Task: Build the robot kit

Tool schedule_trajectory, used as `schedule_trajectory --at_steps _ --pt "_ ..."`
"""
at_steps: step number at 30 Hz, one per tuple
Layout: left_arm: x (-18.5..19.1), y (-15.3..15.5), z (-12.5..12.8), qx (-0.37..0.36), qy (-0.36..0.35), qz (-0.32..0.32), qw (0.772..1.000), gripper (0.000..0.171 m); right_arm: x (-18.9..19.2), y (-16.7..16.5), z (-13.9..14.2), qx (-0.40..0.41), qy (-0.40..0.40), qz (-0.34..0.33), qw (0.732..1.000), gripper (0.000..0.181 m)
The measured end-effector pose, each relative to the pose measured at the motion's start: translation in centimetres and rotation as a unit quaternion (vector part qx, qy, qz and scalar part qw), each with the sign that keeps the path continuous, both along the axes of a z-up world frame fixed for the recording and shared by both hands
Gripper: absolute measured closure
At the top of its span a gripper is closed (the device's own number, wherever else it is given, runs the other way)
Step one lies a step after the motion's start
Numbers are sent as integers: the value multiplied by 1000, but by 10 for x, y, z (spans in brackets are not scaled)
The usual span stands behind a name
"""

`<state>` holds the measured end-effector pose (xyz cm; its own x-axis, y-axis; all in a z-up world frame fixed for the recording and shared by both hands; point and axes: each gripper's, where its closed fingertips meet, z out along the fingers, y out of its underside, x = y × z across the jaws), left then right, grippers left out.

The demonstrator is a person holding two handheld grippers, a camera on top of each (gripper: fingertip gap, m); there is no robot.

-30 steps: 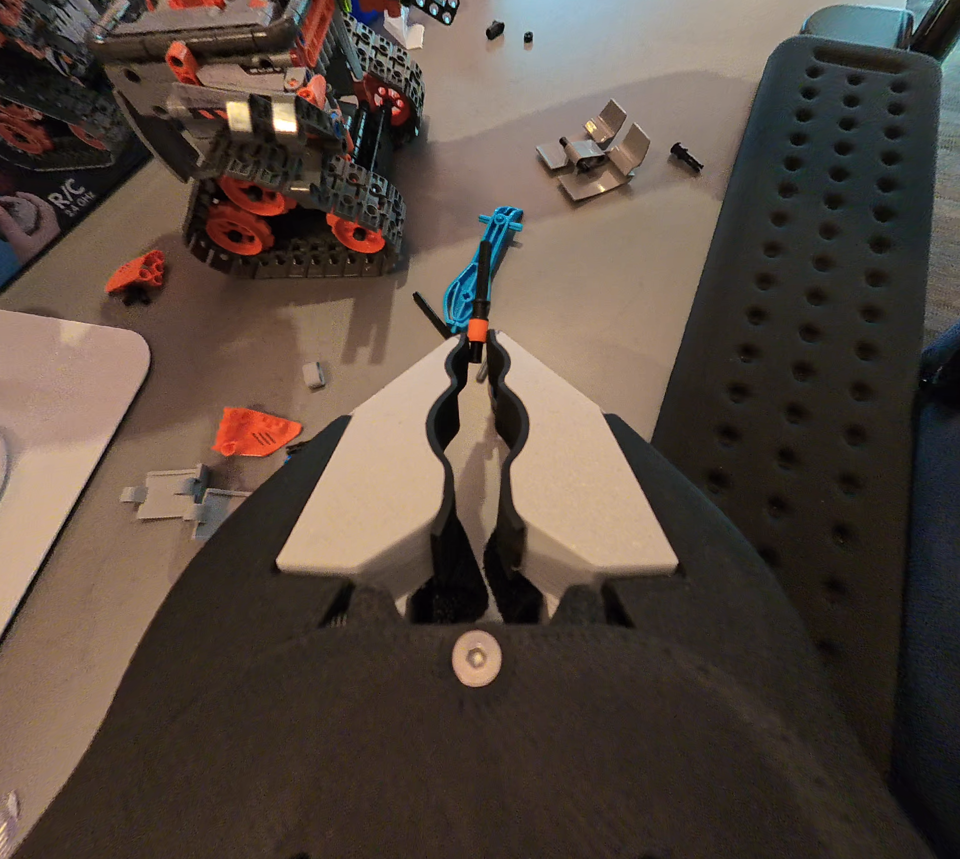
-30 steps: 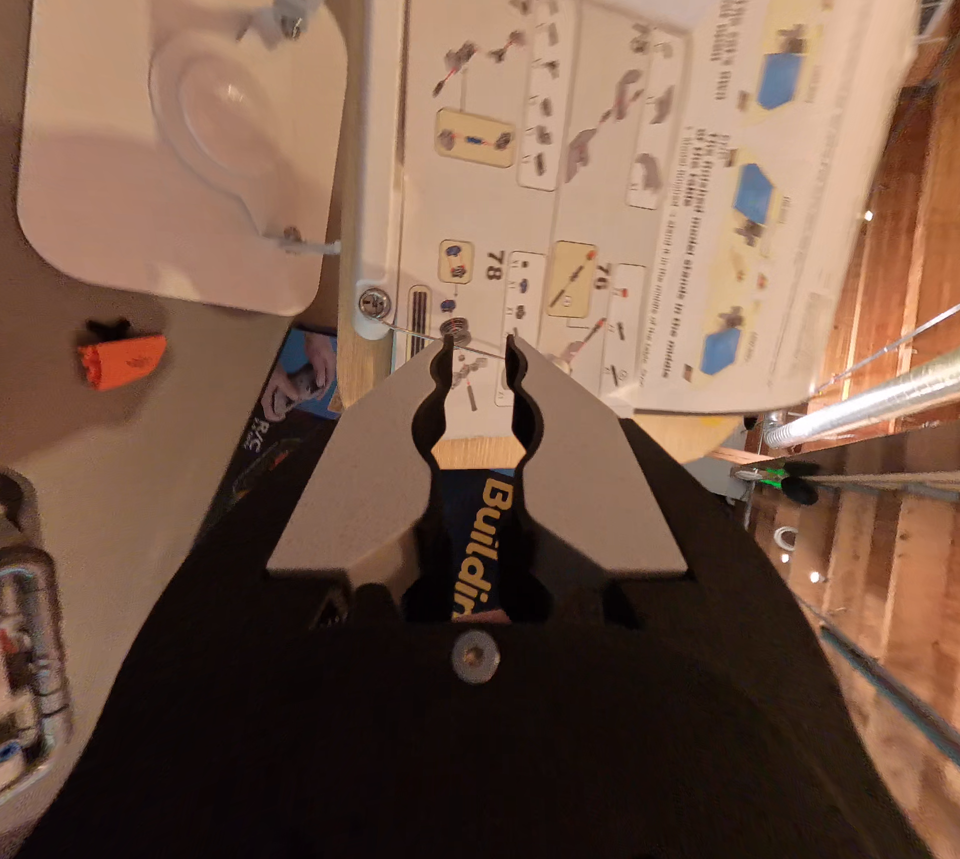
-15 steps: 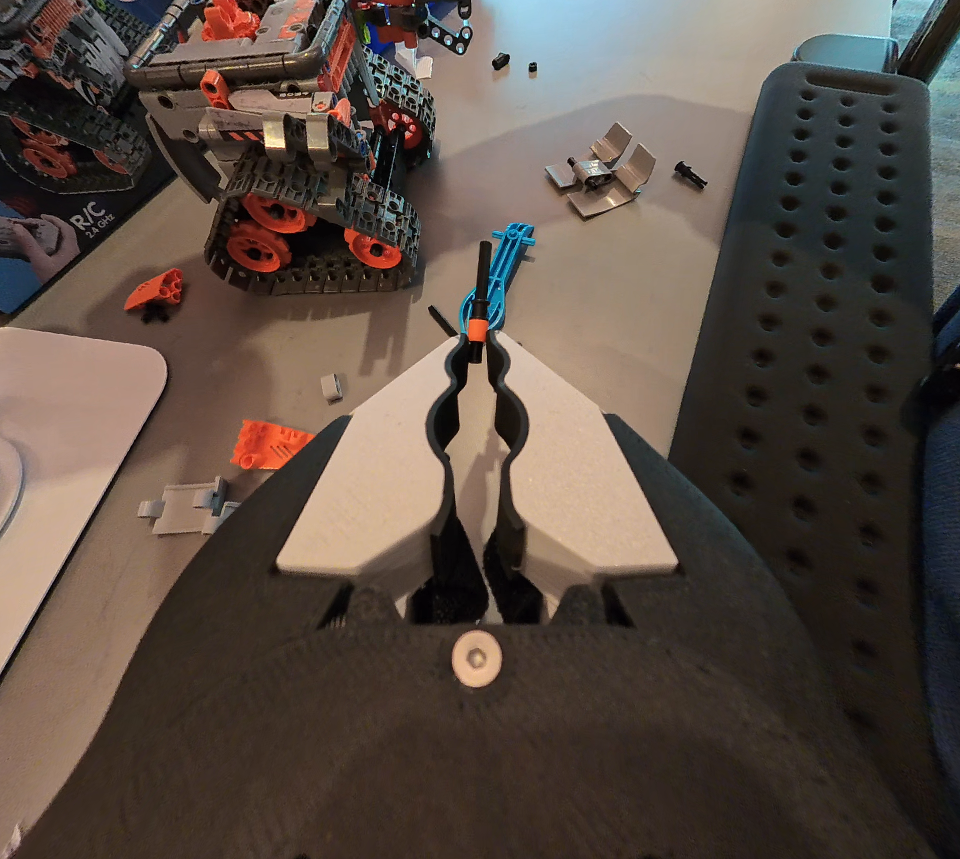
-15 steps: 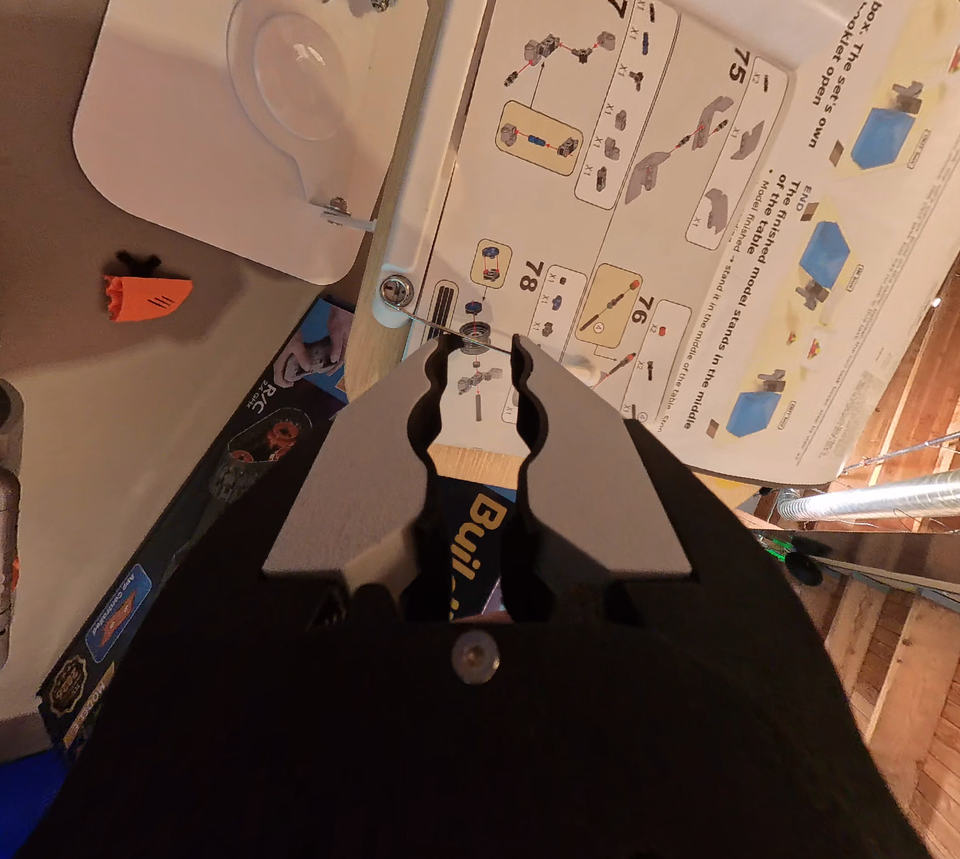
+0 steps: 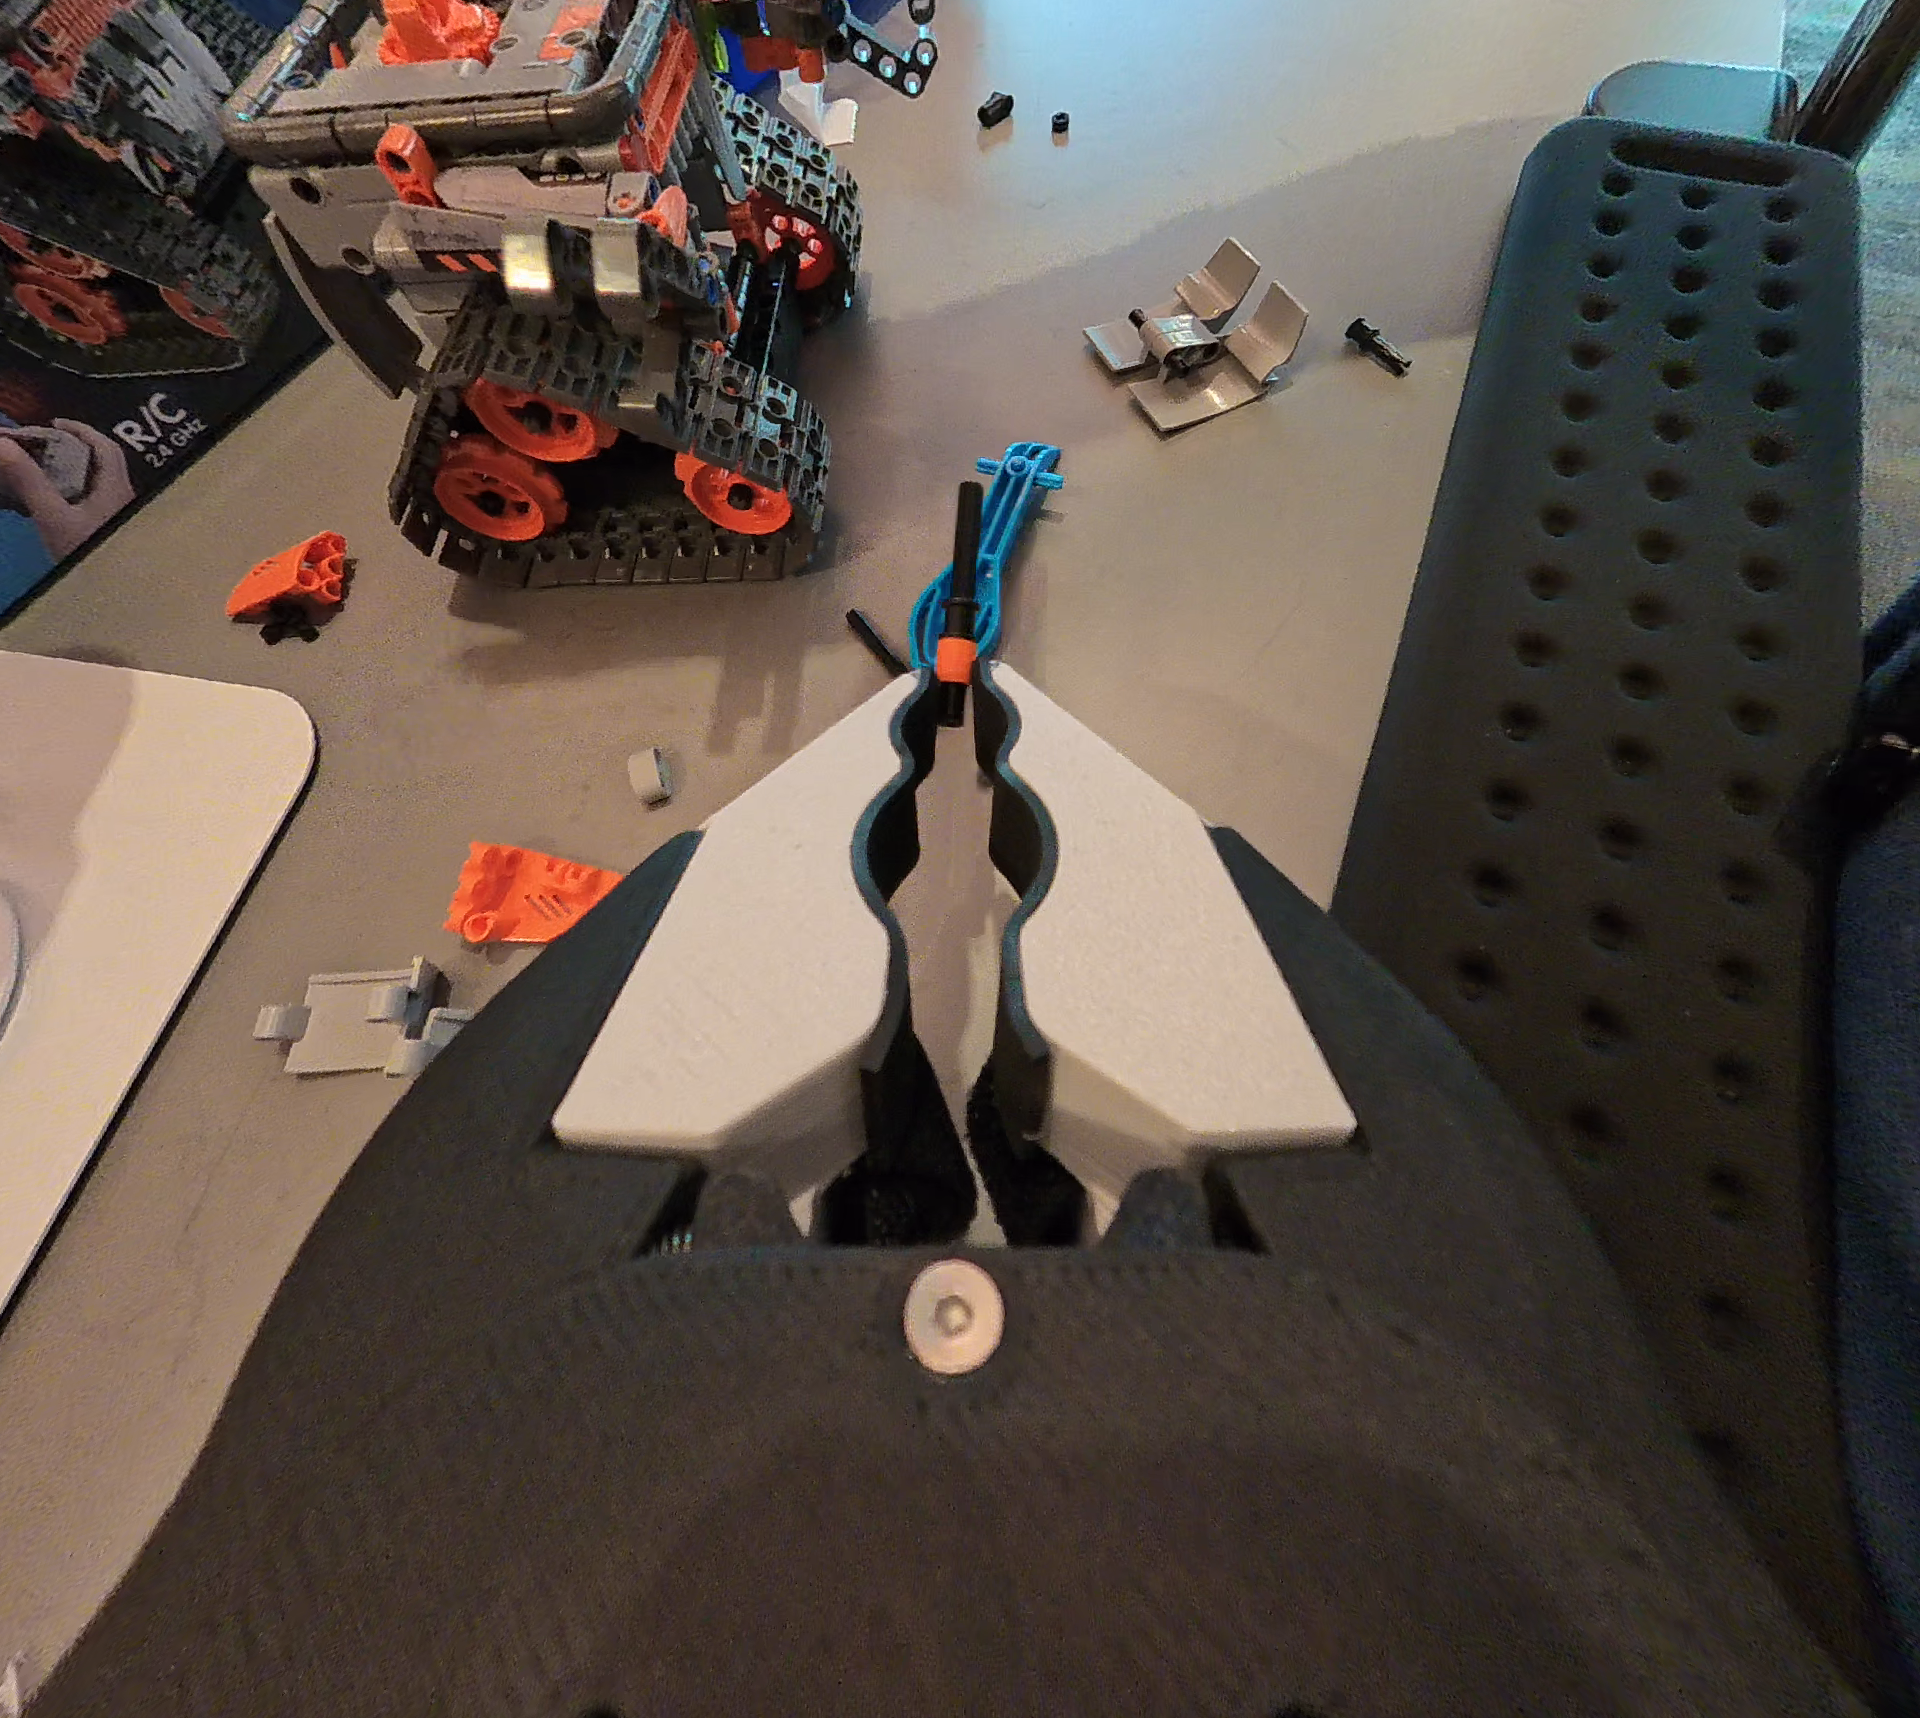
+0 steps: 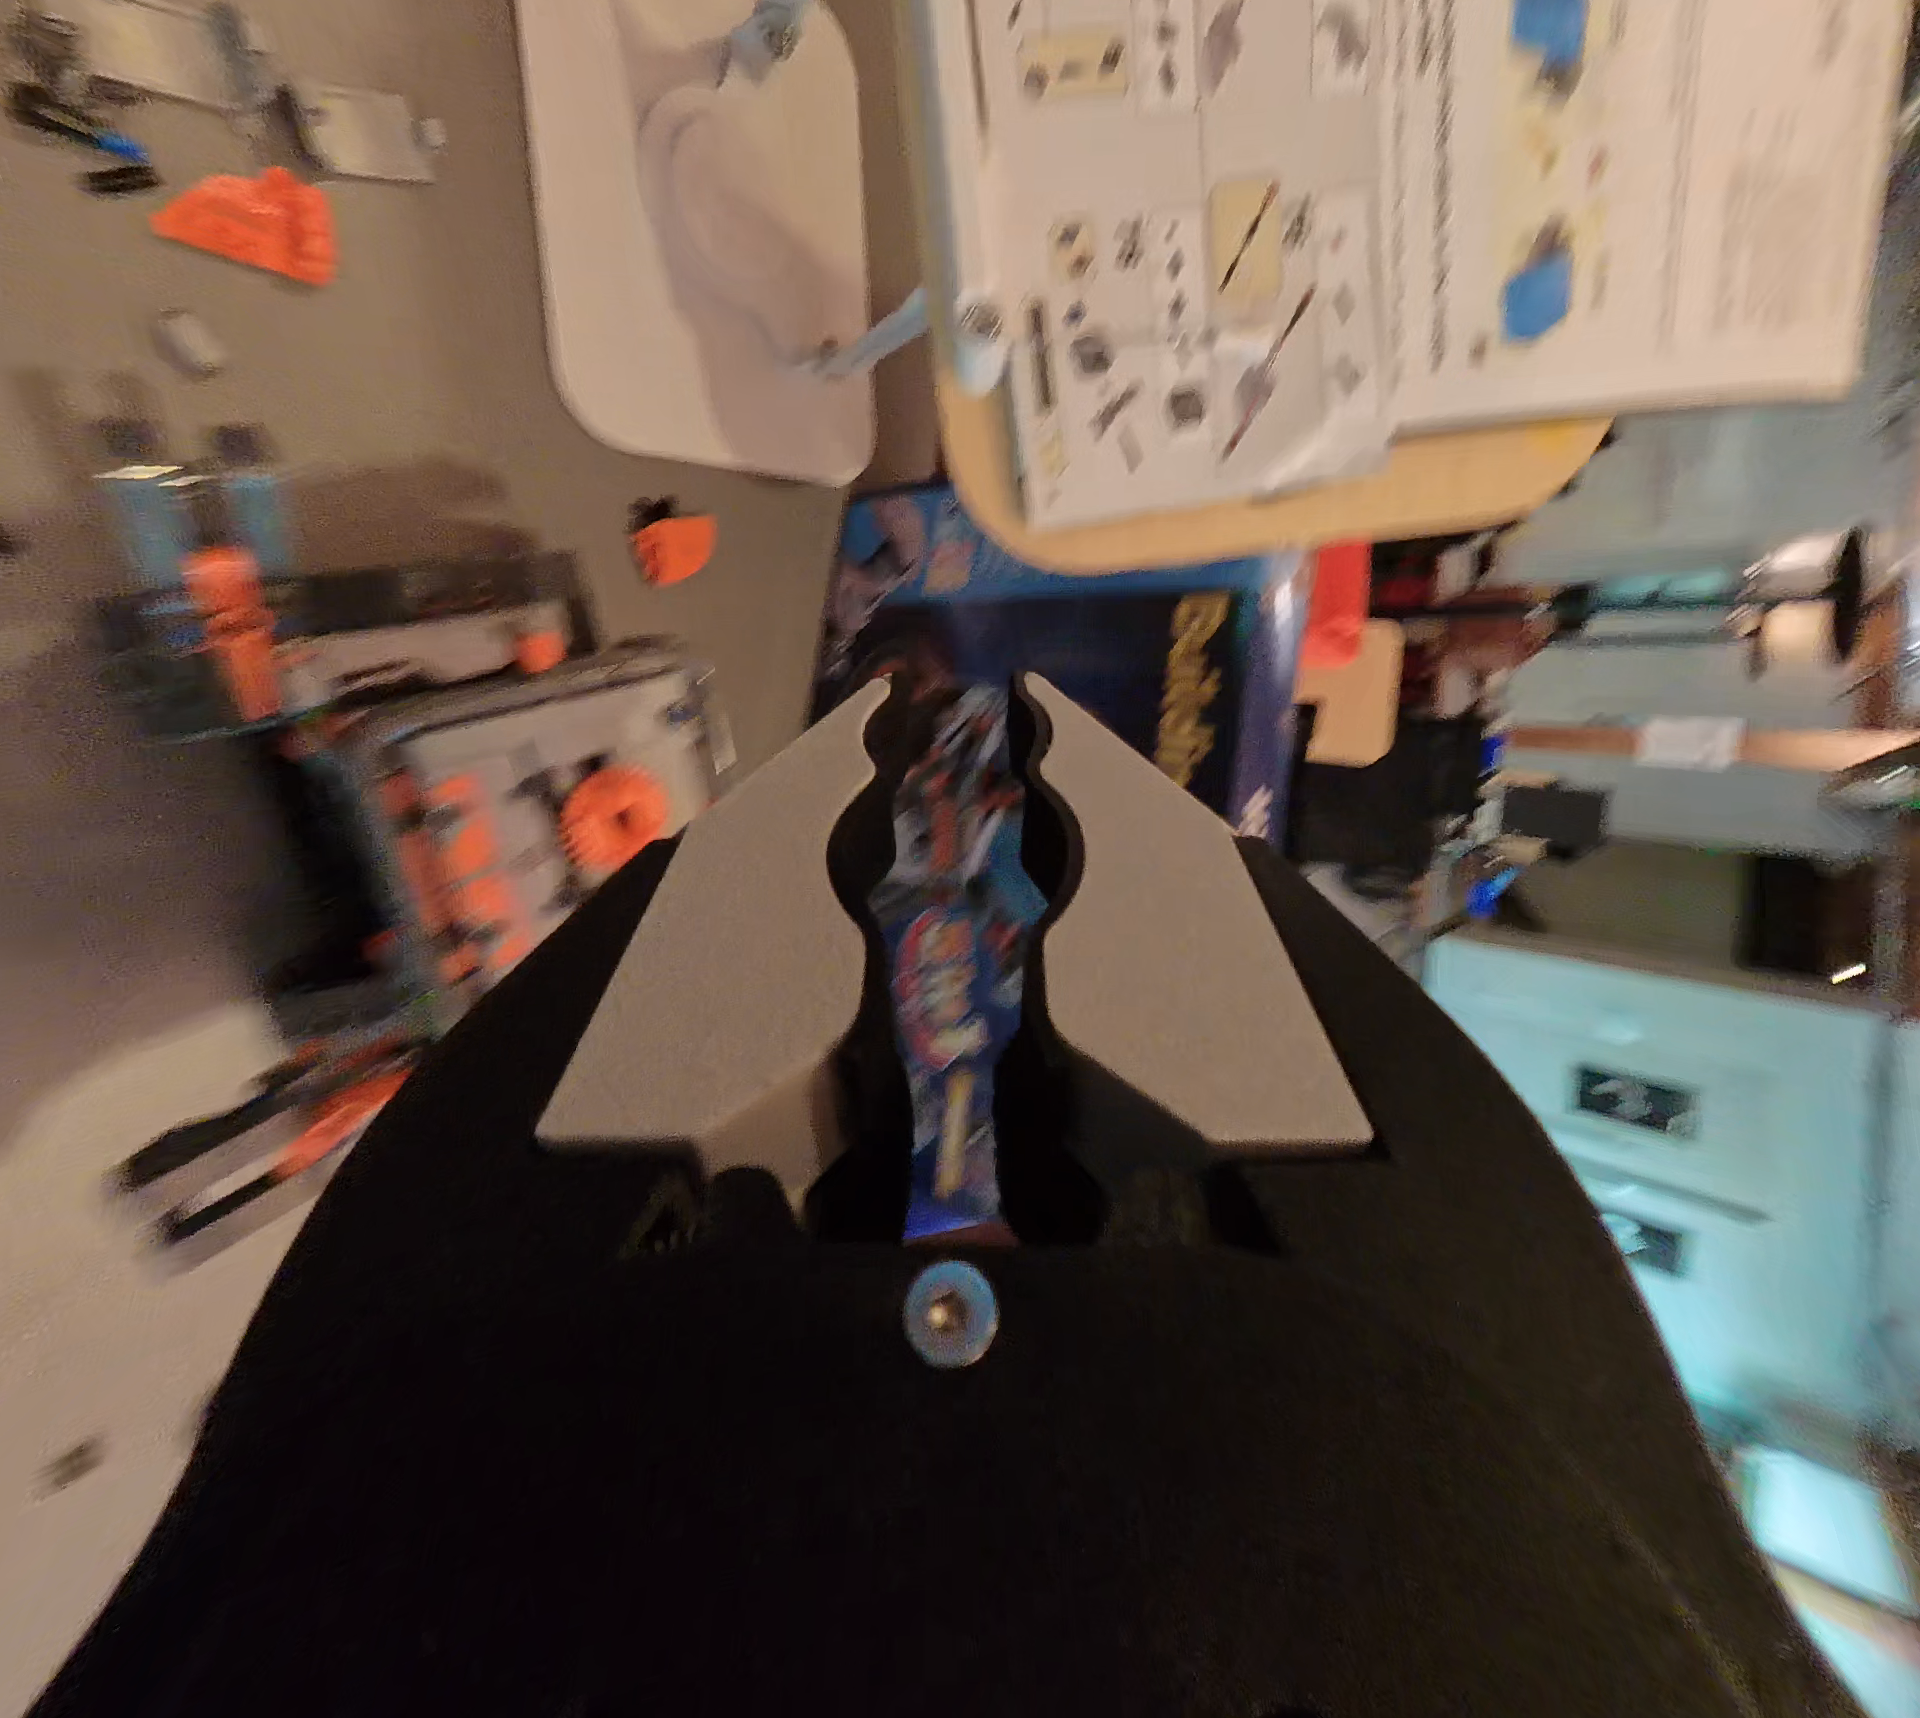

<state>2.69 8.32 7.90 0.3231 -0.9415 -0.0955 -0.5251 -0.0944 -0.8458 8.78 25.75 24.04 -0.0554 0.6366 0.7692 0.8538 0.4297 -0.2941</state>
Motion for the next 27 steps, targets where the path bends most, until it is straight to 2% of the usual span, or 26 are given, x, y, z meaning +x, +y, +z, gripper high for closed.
schedule_trajectory --at_steps 4,6,11,13,20,27 --pt "9 -5 -2 -3 9 -14 1000 168 61 -60 -15 -93 74 -52 992 168" --pt "15 -6 -3 -4 15 -20 1000 168 83 -89 -37 -156 97 -72 980 168" --pt "32 -12 -8 -9 25 -38 999 168 131 -131 -102 -231 121 -153 953 166" --pt "39 -15 -11 -12 30 -44 999 167 139 -148 -124 -267 131 -166 940 163" --pt "57 -18 -17 -19 42 -50 998 167 145 -179 -171 -345 175 -194 901 154" --pt "66 -17 -25 -25 52 -47 997 167 132 -193 -203 -394 195 -205 875 153"
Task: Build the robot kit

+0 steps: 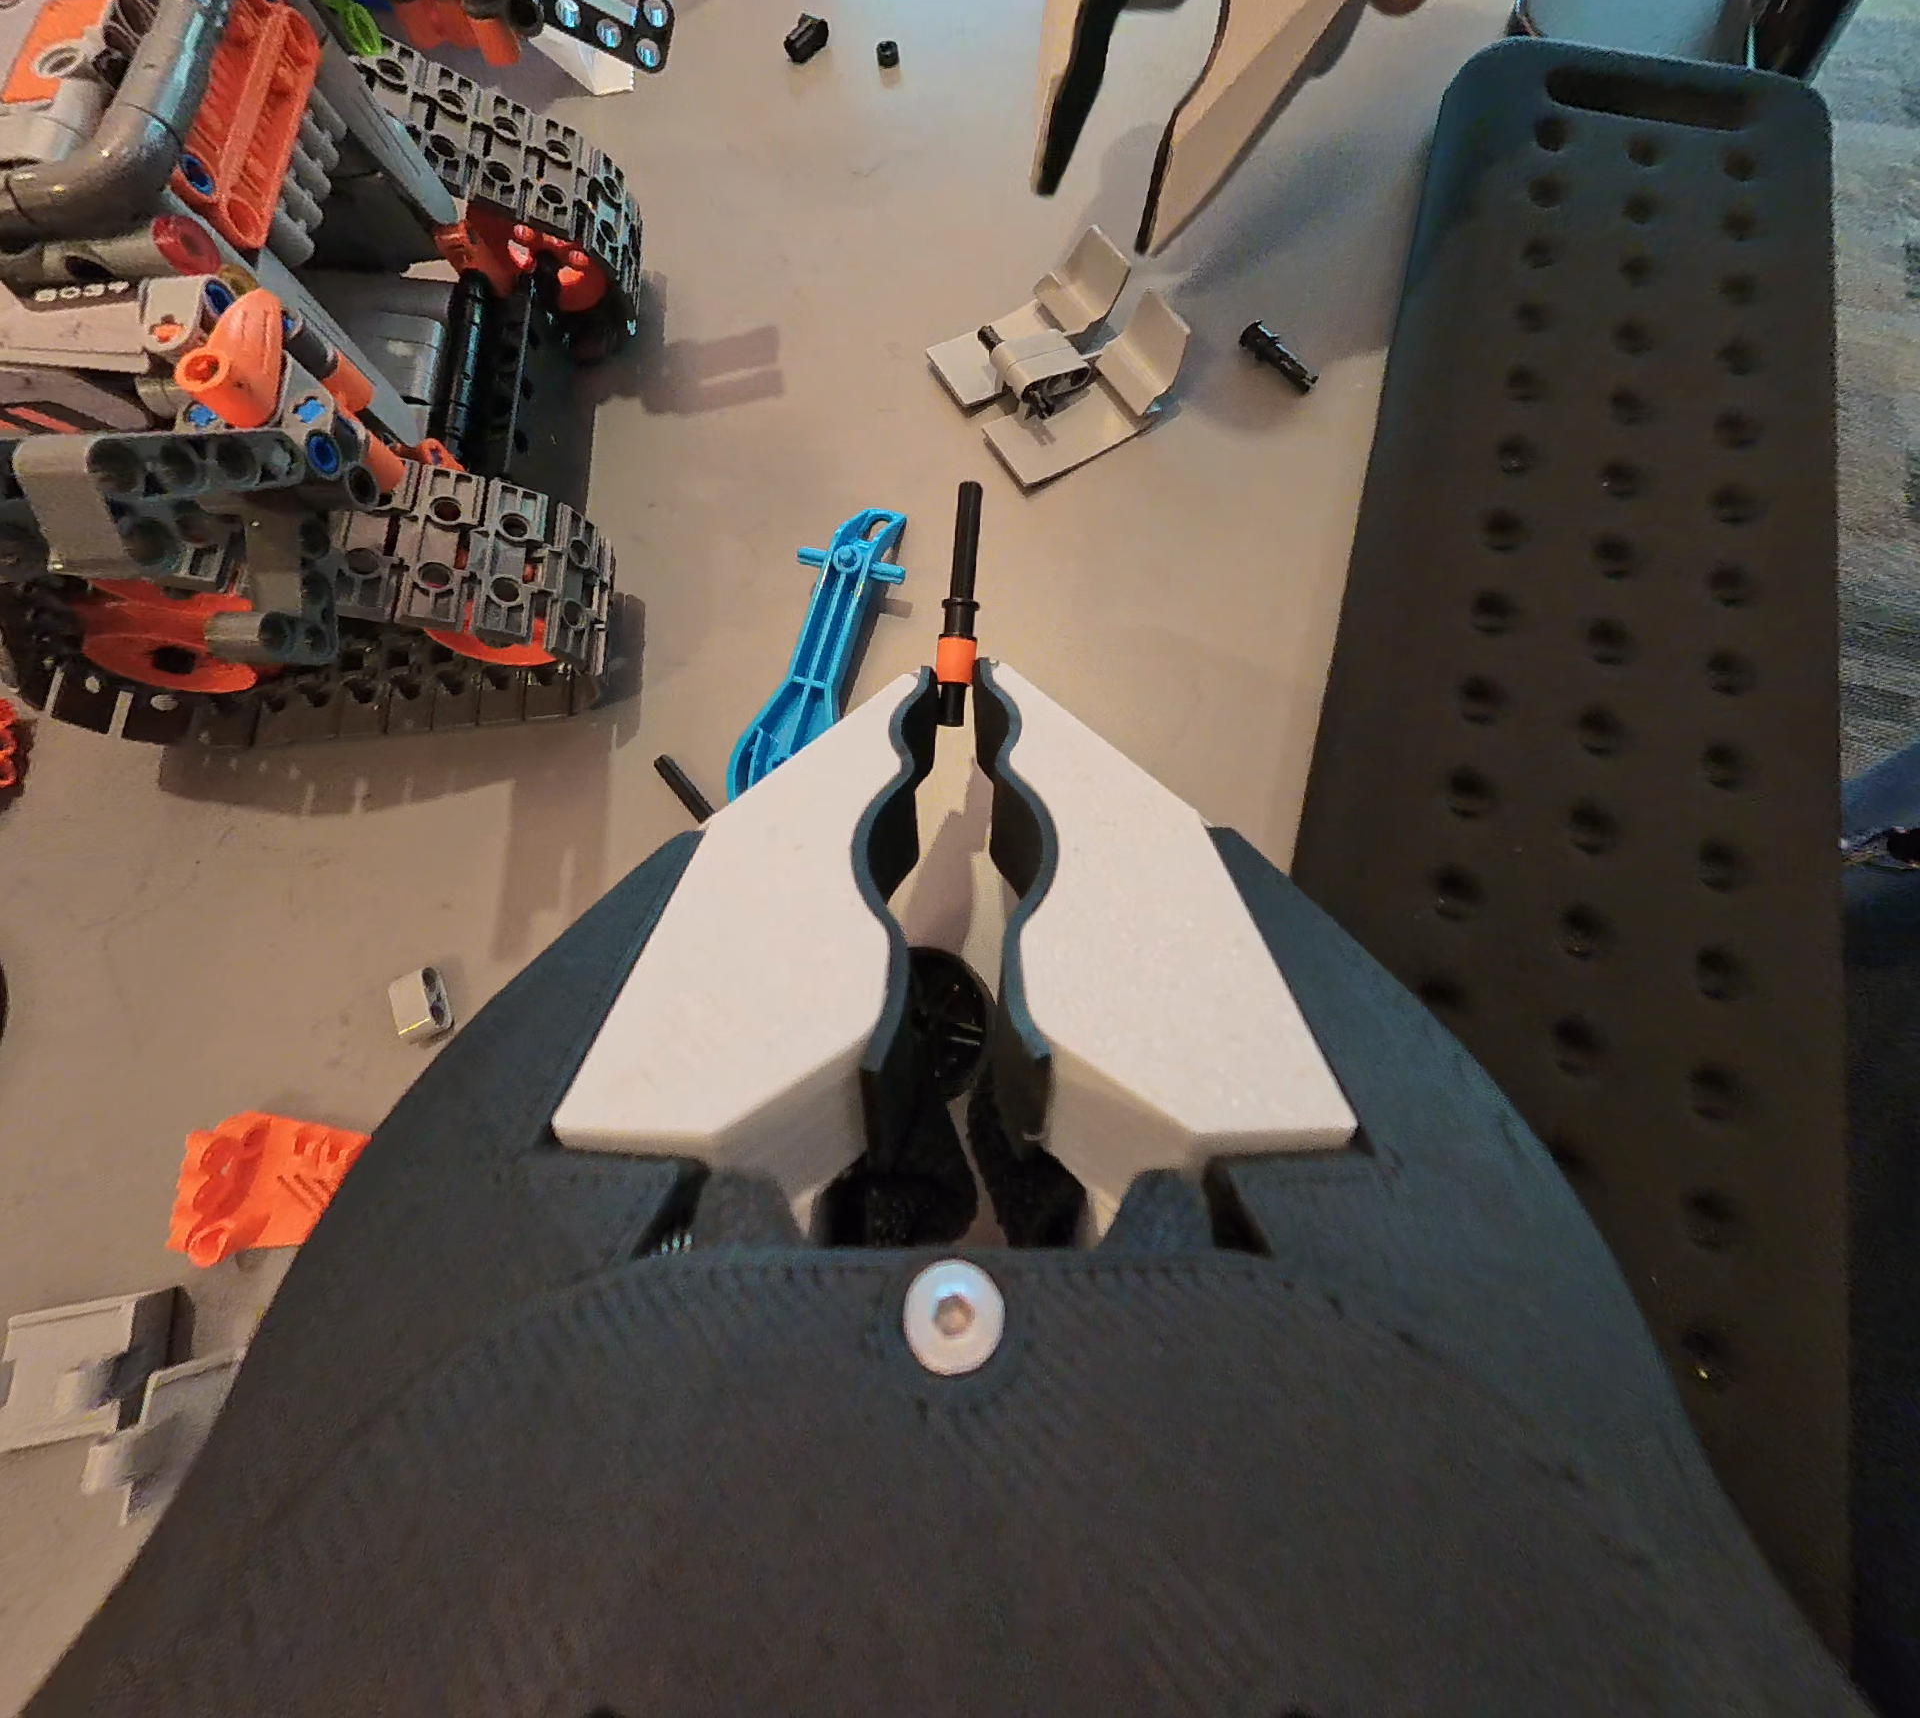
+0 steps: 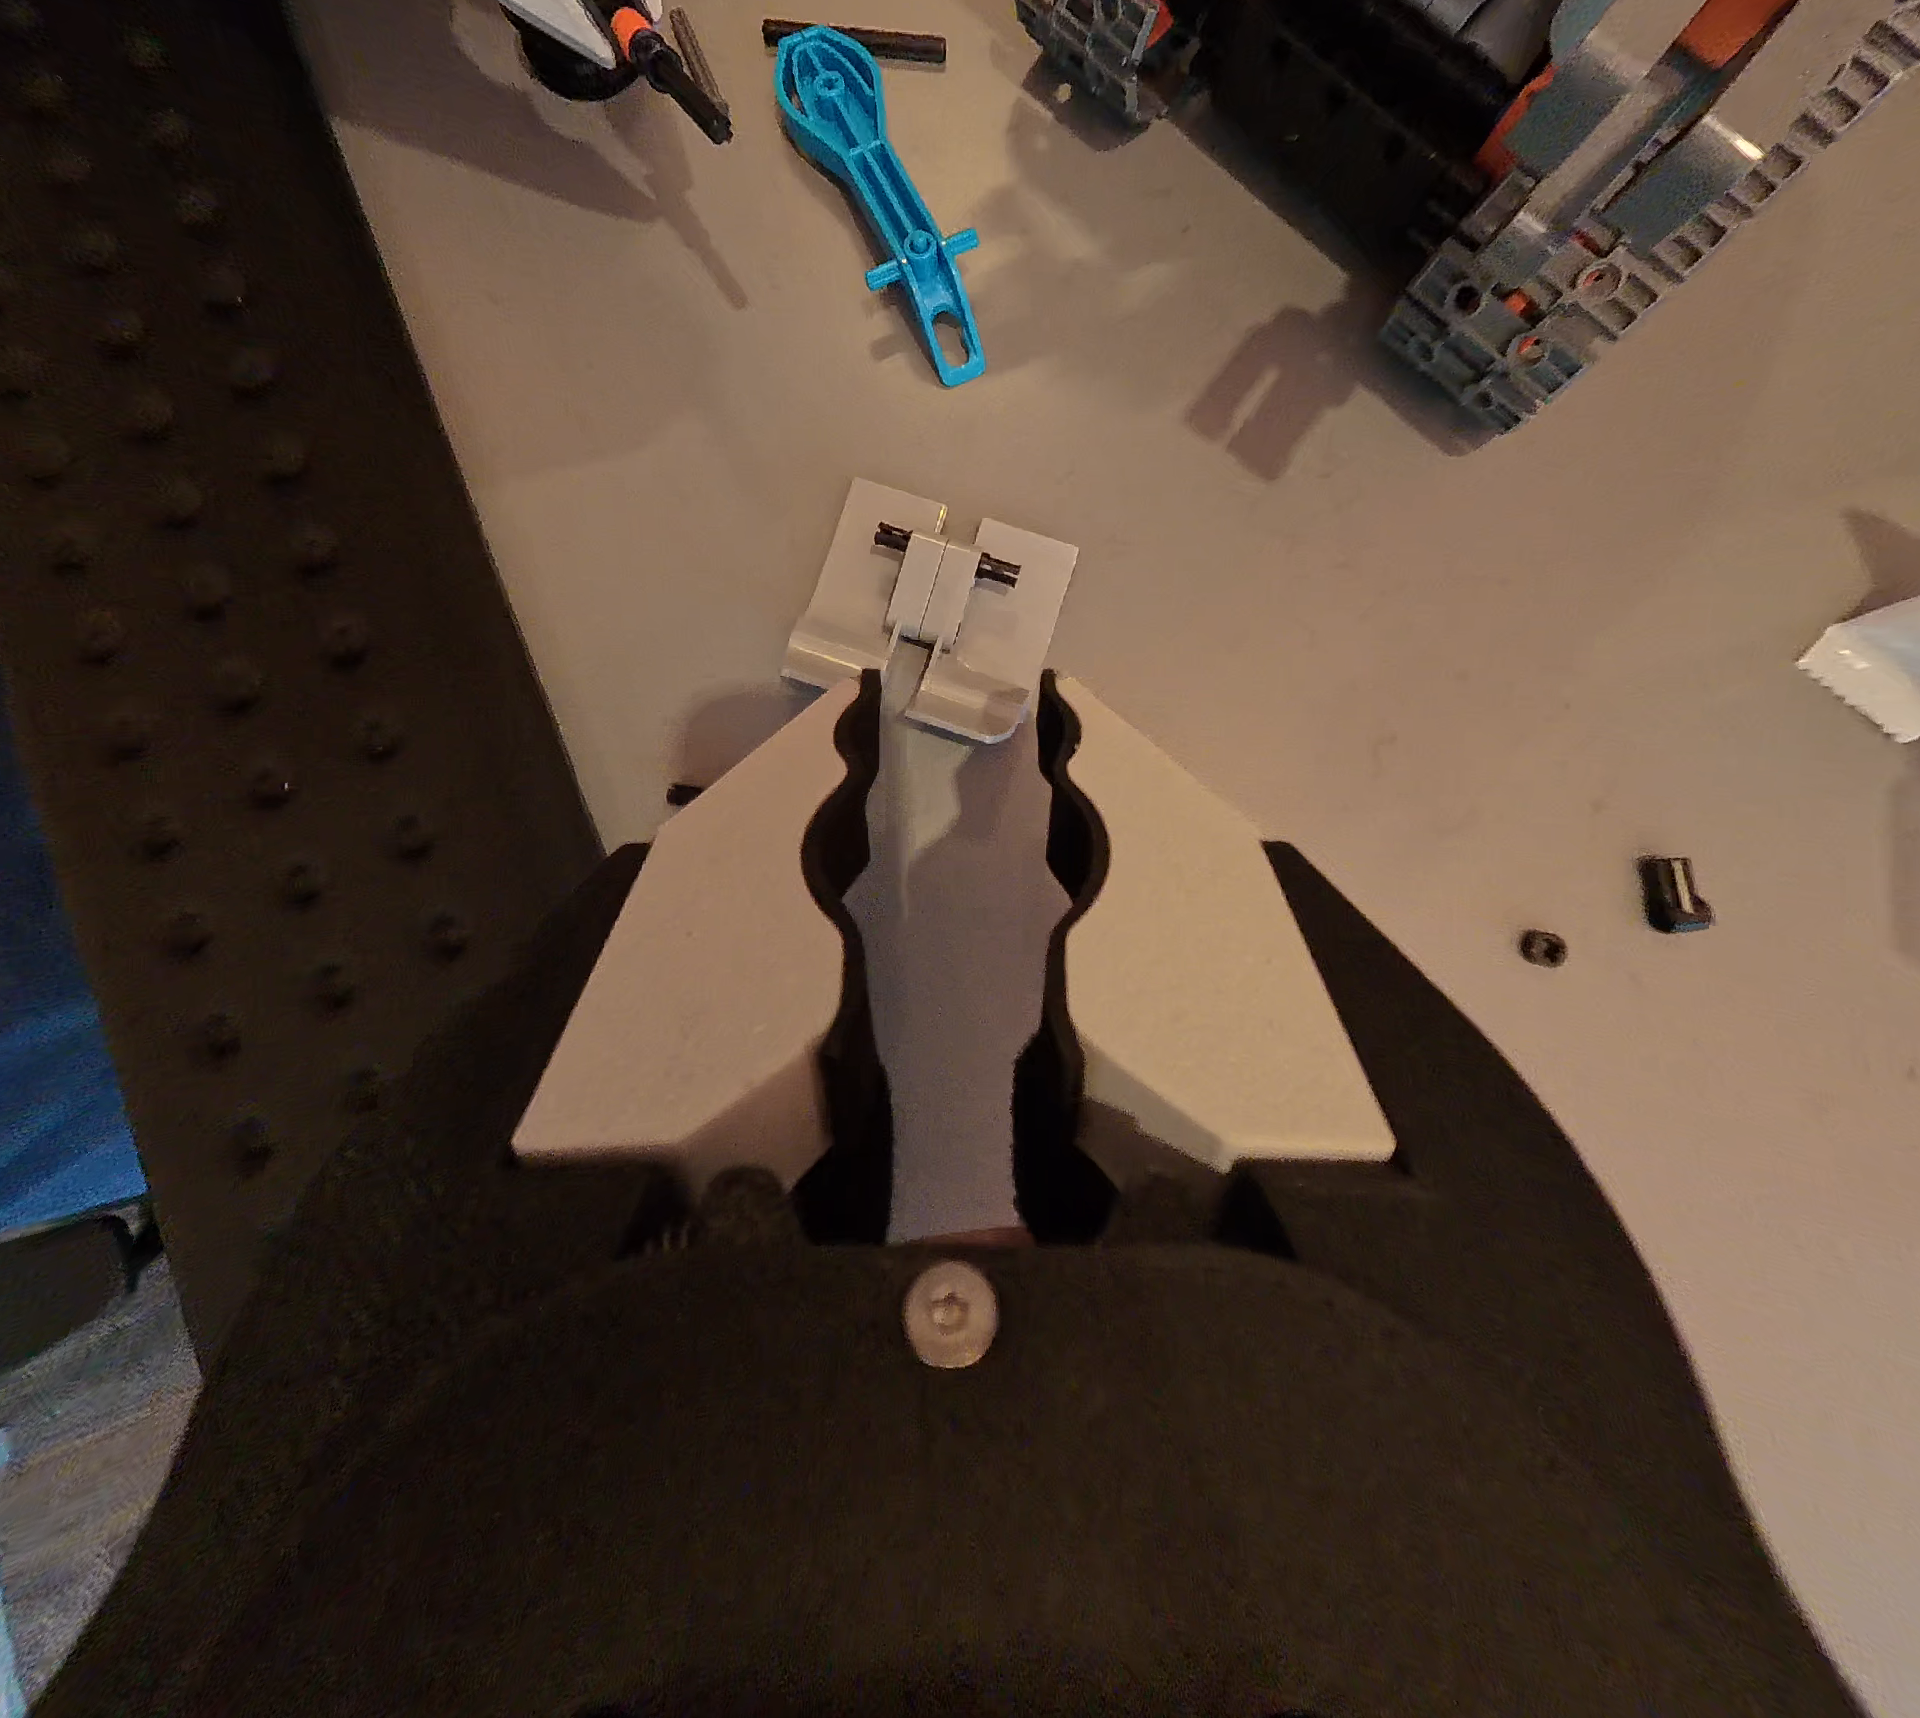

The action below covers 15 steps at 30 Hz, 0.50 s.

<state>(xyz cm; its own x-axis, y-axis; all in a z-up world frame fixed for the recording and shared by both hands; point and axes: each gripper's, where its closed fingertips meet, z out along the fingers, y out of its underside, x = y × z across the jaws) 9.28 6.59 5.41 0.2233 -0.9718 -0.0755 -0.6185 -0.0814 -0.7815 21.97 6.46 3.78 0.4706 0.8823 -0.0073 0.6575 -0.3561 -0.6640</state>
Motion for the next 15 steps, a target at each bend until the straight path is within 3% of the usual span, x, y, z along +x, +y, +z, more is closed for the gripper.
schedule_trajectory --at_steps 6,15 --pt "5 -2 -6 -5 14 -2 1000 167 -9 -6 -13 -37 23 -9 999 151" --pt "21 -12 -12 -7 32 -23 999 167 1 -3 -9 -30 29 -28 999 147"
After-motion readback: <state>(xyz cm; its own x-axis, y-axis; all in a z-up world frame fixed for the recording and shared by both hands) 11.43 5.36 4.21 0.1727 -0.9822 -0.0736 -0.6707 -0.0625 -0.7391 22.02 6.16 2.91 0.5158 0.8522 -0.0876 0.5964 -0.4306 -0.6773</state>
